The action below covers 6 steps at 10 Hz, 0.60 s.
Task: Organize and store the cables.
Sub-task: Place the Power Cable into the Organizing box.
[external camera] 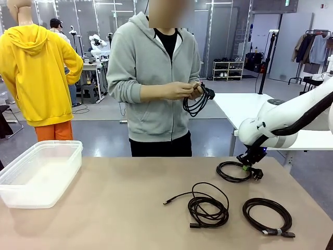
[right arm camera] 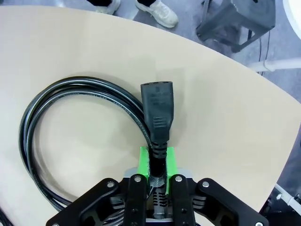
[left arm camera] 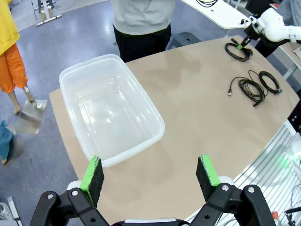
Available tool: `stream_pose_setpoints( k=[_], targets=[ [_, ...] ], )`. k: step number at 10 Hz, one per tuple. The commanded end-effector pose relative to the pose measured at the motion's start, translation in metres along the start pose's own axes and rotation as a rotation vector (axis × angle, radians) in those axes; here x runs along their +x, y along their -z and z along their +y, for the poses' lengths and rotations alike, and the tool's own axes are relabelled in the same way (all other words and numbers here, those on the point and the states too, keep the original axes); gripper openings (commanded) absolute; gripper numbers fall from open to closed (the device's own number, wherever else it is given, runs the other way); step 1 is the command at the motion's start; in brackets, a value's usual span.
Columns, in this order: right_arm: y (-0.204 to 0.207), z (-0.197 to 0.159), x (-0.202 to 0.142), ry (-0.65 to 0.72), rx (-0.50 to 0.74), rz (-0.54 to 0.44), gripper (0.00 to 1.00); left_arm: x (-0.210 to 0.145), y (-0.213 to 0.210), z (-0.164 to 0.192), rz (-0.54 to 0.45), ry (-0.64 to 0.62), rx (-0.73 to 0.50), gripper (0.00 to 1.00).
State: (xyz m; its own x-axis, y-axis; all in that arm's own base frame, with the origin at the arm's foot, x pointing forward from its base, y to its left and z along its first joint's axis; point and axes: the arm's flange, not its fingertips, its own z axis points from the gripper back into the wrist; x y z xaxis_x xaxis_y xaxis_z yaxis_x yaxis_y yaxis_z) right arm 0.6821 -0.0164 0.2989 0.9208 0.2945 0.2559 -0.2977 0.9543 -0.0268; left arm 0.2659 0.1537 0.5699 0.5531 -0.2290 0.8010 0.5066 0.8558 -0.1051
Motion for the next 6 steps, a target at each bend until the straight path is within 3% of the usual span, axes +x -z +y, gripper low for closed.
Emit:
stream_pose_setpoints(
  k=[1, 3, 5, 6],
  targets=[
    [-0.009, 0.003, 0.003, 0.053, -0.03, 0.032, 0.0, 0.0, 0.0, 0.0, -0.004, 0.011, -0.007, 1.0],
    [-0.038, 0.004, -0.004, 0.098, 0.007, 0.005, 0.0, 0.0, 0.0, 0.0, -0.004, 0.011, -0.007, 1.0],
    [-0.086, 0.009, -0.017, 0.089, 0.002, 0.075, 0.0, 0.0, 0.0, 0.0, -0.004, 0.011, -0.007, 1.0],
    [-0.105, 0.011, -0.023, 0.121, 0.03, 0.059, 0.0, 0.0, 0.0, 0.0, -0.004, 0.011, -0.007, 1.0]
  ],
)
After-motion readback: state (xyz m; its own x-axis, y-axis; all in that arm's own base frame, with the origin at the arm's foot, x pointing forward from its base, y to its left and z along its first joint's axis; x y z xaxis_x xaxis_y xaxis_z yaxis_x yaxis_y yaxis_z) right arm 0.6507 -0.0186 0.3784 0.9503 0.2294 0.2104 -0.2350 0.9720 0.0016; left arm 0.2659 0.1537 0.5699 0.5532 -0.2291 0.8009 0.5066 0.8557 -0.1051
